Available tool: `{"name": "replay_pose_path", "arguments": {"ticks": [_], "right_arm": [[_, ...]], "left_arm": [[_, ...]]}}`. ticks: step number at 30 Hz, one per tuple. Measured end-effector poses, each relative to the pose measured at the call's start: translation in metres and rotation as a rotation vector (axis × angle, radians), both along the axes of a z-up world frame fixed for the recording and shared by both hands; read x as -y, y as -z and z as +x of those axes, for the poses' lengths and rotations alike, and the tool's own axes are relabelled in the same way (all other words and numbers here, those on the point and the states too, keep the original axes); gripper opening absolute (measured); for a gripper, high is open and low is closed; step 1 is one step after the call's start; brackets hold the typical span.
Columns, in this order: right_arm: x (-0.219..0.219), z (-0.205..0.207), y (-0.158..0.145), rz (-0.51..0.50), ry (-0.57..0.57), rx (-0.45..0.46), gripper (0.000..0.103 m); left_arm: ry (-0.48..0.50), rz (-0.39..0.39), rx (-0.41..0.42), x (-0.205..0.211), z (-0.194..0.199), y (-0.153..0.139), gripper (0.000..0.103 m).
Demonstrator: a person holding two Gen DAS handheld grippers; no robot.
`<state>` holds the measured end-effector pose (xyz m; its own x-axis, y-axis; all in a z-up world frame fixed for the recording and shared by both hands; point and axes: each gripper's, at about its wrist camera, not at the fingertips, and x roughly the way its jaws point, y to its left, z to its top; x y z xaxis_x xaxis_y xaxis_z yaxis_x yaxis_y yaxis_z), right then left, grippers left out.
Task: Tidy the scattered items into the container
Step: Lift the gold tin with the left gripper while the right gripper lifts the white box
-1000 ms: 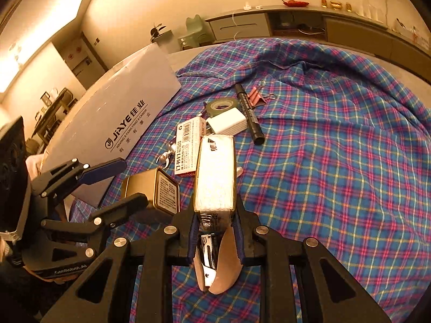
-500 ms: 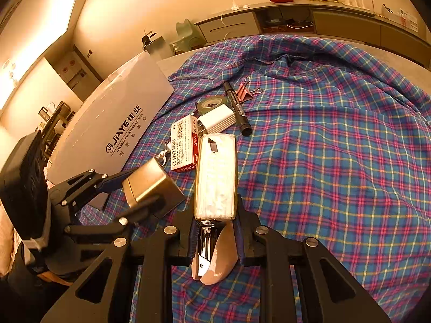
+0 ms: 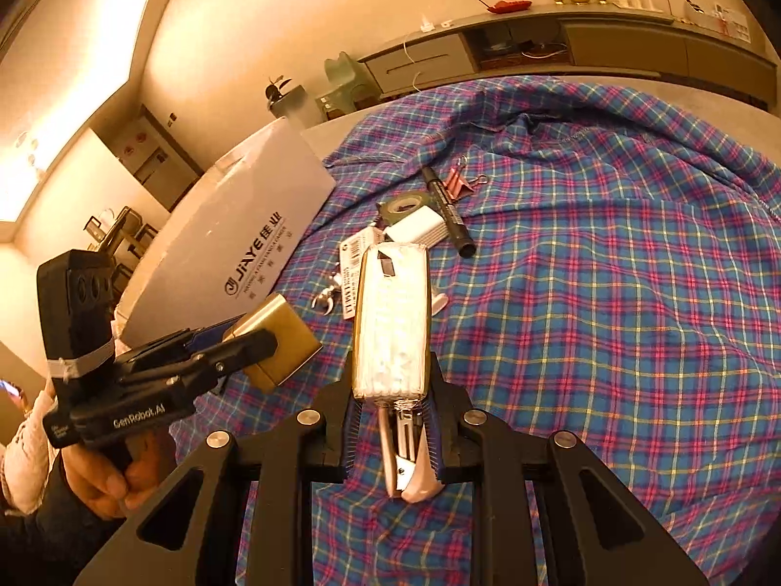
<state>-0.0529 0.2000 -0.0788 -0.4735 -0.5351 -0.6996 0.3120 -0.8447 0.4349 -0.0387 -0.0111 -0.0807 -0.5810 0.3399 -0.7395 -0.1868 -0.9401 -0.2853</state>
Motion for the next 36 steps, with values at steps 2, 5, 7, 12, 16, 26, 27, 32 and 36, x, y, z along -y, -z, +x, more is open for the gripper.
{"name": "replay_pose_path", "arguments": {"ticks": [2,5,7,12,16,26,27,32,36], "right_arm": [[0.000,0.001,-0.001,-0.003,-0.001,0.000,0.024],[-0.002,0.004,-0.002,-0.013,0.001,0.000,0.024],[-0.002,0.005,-0.003,-0.021,0.001,-0.002,0.024],[0.000,0.010,-0.010,-0.027,0.001,-0.019,0.024],[0.005,0.014,-0.013,-0.007,-0.004,-0.034,0.024],[0.023,0.027,-0.023,0.081,-0.037,-0.105,0.024],[0.024,0.029,-0.025,0.094,-0.039,-0.115,0.024],[0.029,0.033,-0.028,0.134,-0.046,-0.143,0.024],[0.031,0.036,-0.030,0.147,-0.050,-0.154,0.024]], "left_arm": [[0.002,0.000,-0.007,-0.002,0.001,-0.003,0.051],[0.009,-0.008,-0.020,-0.005,0.005,-0.007,0.051],[0.014,-0.013,-0.027,-0.007,0.007,-0.010,0.051],[0.027,-0.029,-0.047,-0.010,0.014,-0.018,0.051],[0.022,-0.041,-0.057,-0.008,0.019,-0.022,0.051],[0.008,-0.052,-0.089,-0.004,0.030,-0.037,0.051],[0.008,-0.053,-0.091,-0.004,0.031,-0.038,0.051],[-0.002,-0.059,-0.106,-0.003,0.034,-0.044,0.051],[-0.018,-0.057,-0.122,0.003,0.036,-0.050,0.051]]}}
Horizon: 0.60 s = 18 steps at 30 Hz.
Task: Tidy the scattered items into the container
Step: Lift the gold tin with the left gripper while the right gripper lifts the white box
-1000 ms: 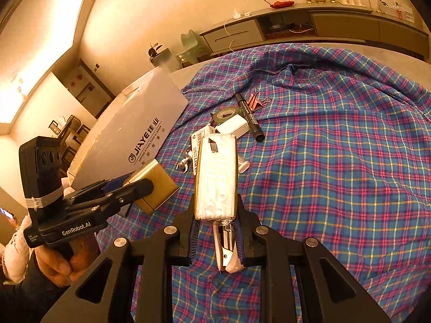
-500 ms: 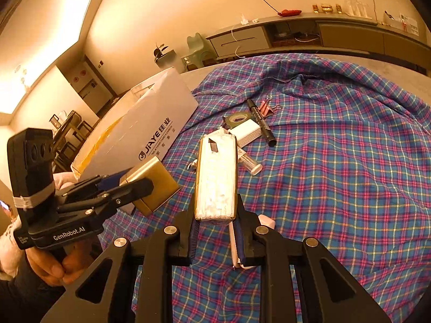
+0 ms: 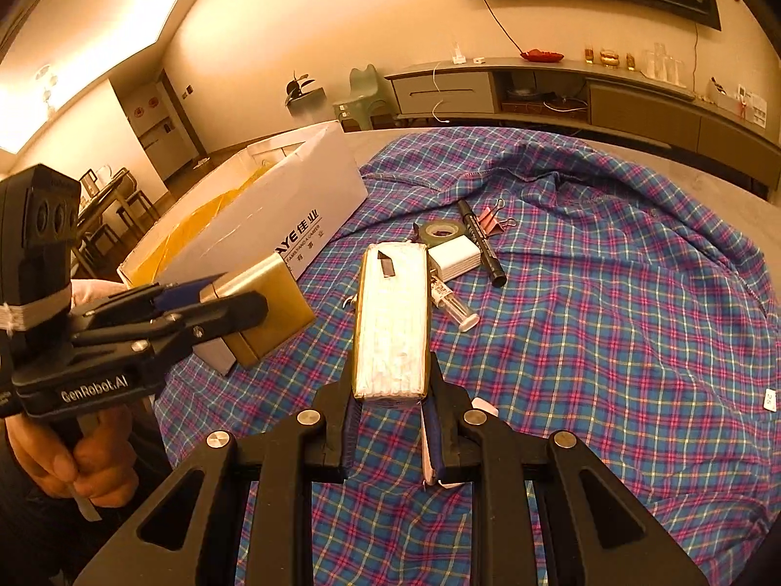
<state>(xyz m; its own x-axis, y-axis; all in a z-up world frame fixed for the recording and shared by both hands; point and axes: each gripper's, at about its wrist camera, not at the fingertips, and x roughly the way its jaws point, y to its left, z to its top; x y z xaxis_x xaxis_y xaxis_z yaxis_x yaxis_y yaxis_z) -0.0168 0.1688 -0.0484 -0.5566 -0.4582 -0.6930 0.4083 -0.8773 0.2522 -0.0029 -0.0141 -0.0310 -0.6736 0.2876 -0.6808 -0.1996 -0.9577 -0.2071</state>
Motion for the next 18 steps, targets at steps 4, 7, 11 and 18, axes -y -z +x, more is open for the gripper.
{"name": "replay_pose_path", "arguments": {"ticks": [4,7,11,18], "right_arm": [[0.005,0.002,-0.004,0.013,-0.006,-0.016,0.024],[0.010,0.004,-0.008,0.015,-0.011,-0.028,0.024],[0.017,0.008,-0.015,0.011,-0.018,-0.046,0.024],[0.030,0.015,-0.021,-0.010,-0.025,-0.045,0.024]], "left_arm": [[-0.016,0.006,-0.015,0.007,0.001,-0.006,0.051],[-0.021,0.010,-0.022,0.009,0.002,-0.009,0.051],[-0.030,0.004,-0.029,0.013,0.003,-0.013,0.051],[-0.058,0.030,-0.037,0.030,0.008,-0.023,0.051]]}}
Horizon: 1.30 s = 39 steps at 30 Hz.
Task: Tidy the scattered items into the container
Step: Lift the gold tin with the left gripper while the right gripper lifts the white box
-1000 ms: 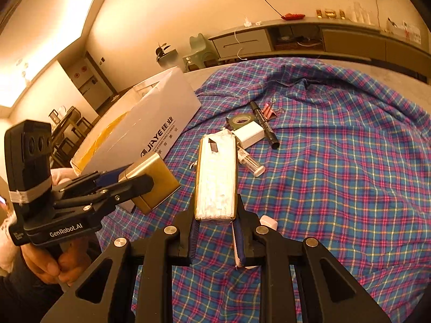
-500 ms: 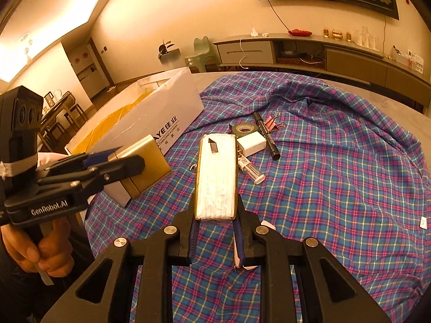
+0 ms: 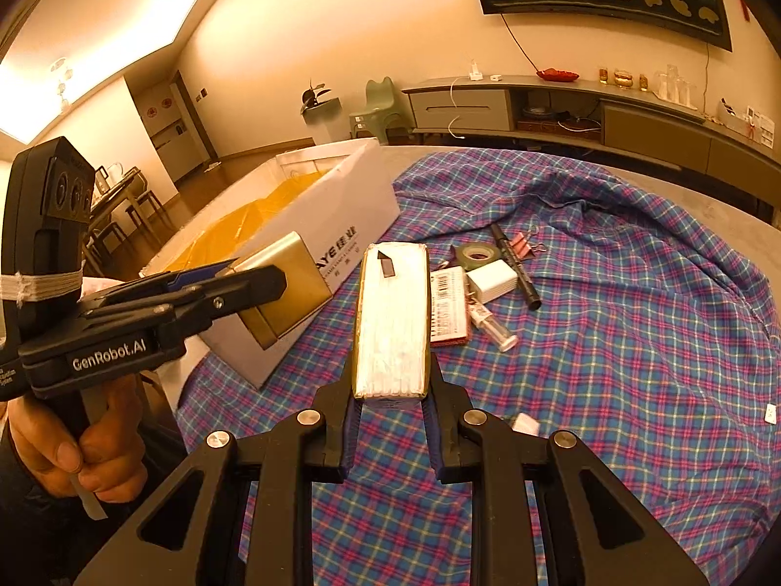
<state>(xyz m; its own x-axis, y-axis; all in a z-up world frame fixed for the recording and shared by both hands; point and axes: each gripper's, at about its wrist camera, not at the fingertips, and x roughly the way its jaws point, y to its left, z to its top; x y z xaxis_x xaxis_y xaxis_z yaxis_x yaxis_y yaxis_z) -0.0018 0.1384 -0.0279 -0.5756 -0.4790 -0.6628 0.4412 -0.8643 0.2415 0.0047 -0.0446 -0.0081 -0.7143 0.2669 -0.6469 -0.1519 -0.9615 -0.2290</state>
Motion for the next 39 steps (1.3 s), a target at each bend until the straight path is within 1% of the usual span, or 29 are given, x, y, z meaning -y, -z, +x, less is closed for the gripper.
{"name": "replay_pose_path", "arguments": {"ticks": [12,23,28,33,39], "right_arm": [[0.030,0.004,-0.018,-0.084,-0.042,0.034,0.024],[0.065,0.000,-0.035,-0.065,-0.093,0.034,0.024],[0.081,-0.002,-0.040,-0.051,-0.117,0.032,0.024],[0.093,-0.007,-0.046,-0.037,-0.133,0.029,0.024],[0.108,-0.011,-0.055,-0.013,-0.151,0.018,0.024]], "left_arm": [[-0.043,0.061,-0.012,0.032,0.007,-0.011,0.051],[-0.086,0.130,-0.035,0.063,0.012,-0.020,0.051],[-0.097,0.151,-0.043,0.073,0.011,-0.023,0.051],[-0.116,0.150,-0.069,0.080,0.013,-0.028,0.051],[-0.143,0.194,-0.076,0.101,0.011,-0.027,0.051]]}}
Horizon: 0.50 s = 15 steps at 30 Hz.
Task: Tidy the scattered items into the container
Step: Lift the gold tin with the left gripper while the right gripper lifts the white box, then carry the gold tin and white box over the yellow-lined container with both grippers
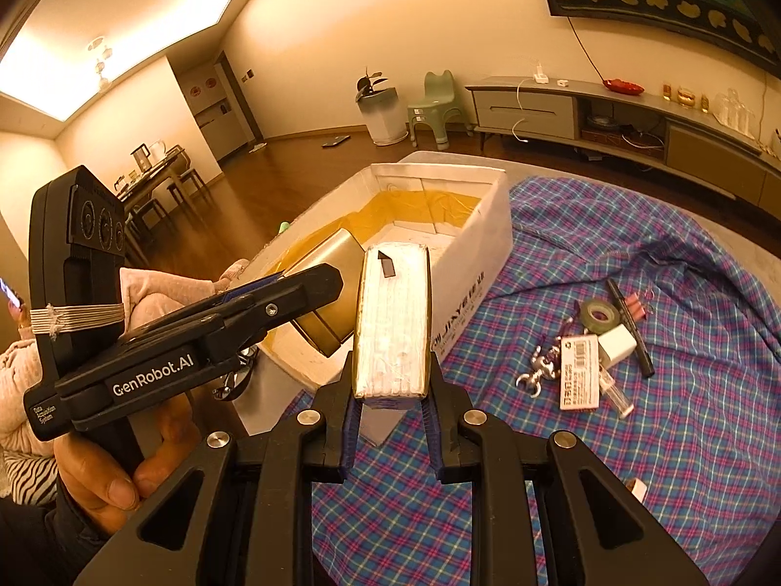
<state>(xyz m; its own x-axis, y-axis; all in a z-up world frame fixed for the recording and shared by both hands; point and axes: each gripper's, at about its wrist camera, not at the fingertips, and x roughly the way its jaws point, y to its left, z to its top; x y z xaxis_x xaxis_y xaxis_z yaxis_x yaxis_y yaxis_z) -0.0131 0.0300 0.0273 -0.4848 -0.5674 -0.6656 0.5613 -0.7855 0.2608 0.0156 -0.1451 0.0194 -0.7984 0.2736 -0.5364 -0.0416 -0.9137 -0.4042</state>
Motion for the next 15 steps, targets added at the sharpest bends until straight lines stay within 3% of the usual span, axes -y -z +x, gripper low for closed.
{"name": "replay_pose_path", "arguments": {"ticks": [8,13,15], "right_arm": [[0.014,-0.008,-0.004,0.020,-0.002,0.002,0.024],[0.027,-0.010,-0.009,0.035,-0.018,-0.007,0.024],[0.031,-0.012,-0.011,0.042,-0.023,-0.009,0.024]], "left_arm": [[-0.036,0.062,-0.001,0.025,-0.006,0.006,0.051],[-0.070,0.101,0.040,0.041,-0.018,0.020,0.051],[-0.068,0.151,0.047,0.049,-0.020,0.023,0.051]]}}
